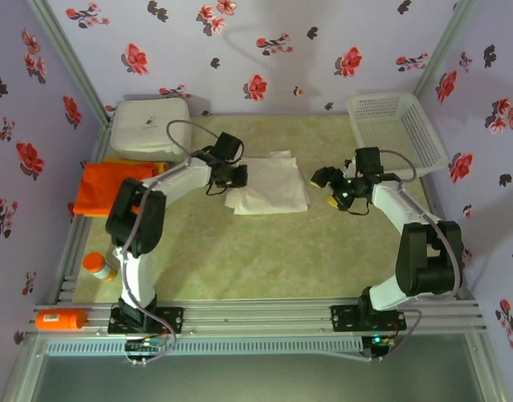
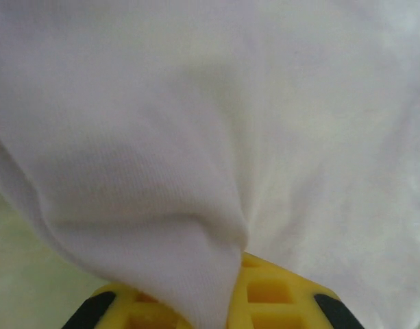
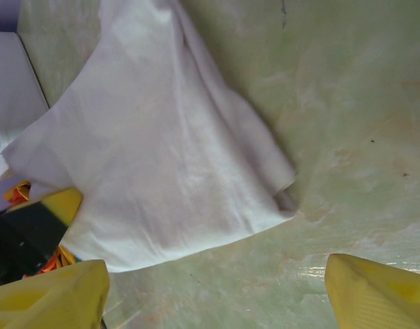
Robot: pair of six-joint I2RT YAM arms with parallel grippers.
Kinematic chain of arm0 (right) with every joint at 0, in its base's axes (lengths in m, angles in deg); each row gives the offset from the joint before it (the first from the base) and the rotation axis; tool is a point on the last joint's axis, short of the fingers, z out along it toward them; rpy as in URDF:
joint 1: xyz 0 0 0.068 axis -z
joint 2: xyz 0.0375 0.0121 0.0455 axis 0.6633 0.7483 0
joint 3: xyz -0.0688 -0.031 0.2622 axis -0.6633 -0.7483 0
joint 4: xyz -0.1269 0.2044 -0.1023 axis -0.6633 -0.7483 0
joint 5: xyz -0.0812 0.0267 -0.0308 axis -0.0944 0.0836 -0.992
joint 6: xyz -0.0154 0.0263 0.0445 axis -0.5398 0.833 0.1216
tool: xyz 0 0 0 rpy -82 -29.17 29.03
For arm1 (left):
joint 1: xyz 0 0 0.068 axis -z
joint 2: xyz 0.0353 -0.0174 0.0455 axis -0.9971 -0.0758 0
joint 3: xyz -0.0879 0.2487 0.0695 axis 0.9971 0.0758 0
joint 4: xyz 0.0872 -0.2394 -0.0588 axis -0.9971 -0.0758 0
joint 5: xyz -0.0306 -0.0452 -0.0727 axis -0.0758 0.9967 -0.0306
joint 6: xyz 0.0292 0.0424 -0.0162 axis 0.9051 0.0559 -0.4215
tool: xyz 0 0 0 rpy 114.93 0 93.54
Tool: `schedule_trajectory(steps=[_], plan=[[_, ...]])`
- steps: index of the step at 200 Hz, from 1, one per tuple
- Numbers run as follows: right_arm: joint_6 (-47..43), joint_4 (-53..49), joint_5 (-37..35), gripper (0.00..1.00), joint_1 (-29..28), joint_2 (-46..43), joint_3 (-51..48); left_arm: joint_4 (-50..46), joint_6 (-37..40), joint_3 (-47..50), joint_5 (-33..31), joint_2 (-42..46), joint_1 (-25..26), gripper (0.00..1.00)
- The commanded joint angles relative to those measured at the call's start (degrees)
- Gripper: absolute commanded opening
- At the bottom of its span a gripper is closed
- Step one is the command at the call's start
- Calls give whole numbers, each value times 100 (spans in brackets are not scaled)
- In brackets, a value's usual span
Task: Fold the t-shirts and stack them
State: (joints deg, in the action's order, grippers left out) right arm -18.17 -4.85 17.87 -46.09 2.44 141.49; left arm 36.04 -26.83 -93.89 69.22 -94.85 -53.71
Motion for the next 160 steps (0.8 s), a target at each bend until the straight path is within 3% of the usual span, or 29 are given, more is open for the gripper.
schedule_trajectory(steps=[1, 85, 160], plan=[[-40, -68, 123, 82, 34, -169, -138, -234, 443, 420, -280, 690, -180, 0], [-146, 305, 74, 84, -24, -472, -517, -1566, 984, 902, -208, 2474, -921, 0], [35, 559, 94, 83, -73, -230, -493, -3083, 1779, 321, -427, 3031, -1331, 0]])
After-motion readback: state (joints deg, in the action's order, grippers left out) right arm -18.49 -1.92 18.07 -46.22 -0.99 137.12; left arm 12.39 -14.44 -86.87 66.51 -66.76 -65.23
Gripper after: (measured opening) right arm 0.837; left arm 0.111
